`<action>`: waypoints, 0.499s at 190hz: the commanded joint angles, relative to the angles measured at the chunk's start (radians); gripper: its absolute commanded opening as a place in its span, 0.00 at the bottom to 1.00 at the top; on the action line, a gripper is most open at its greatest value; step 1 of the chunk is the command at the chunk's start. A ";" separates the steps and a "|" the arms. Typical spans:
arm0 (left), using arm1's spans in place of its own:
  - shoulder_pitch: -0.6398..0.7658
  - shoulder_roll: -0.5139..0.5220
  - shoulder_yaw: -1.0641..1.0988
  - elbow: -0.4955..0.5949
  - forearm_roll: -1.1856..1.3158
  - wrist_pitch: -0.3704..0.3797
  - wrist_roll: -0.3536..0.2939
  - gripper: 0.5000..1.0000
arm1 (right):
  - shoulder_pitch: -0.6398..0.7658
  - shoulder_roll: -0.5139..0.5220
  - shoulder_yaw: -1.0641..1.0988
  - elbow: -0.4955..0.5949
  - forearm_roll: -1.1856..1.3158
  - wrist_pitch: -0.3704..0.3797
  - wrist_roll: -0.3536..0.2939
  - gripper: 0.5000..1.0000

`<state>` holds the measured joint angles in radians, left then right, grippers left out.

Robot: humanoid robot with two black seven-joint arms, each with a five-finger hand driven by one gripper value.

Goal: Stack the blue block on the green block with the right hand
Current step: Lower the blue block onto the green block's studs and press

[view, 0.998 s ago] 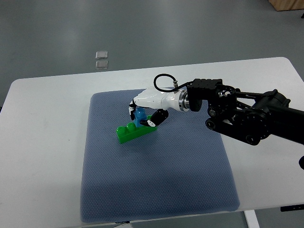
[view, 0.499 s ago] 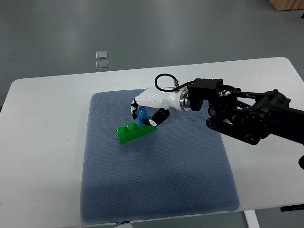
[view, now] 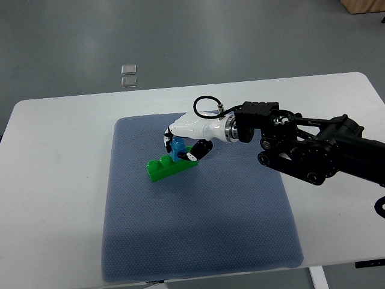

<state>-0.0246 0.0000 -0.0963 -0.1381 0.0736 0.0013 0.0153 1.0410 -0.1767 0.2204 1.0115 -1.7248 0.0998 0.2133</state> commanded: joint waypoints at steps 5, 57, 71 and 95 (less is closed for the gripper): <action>0.000 0.000 0.001 0.000 0.000 0.000 0.000 1.00 | -0.001 0.003 -0.010 -0.004 -0.001 -0.003 0.000 0.09; 0.000 0.000 0.000 0.000 0.000 0.000 0.000 1.00 | -0.001 0.011 -0.021 -0.004 -0.002 -0.003 0.000 0.09; 0.000 0.000 0.001 0.000 0.000 0.000 0.000 1.00 | -0.002 0.011 -0.023 -0.005 -0.009 -0.003 0.000 0.09; 0.000 0.000 0.000 0.000 0.000 0.000 0.000 1.00 | -0.002 0.016 -0.023 -0.017 -0.015 -0.014 0.000 0.09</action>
<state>-0.0245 0.0000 -0.0963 -0.1381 0.0736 0.0017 0.0153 1.0389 -0.1654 0.1982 1.0039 -1.7353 0.0959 0.2133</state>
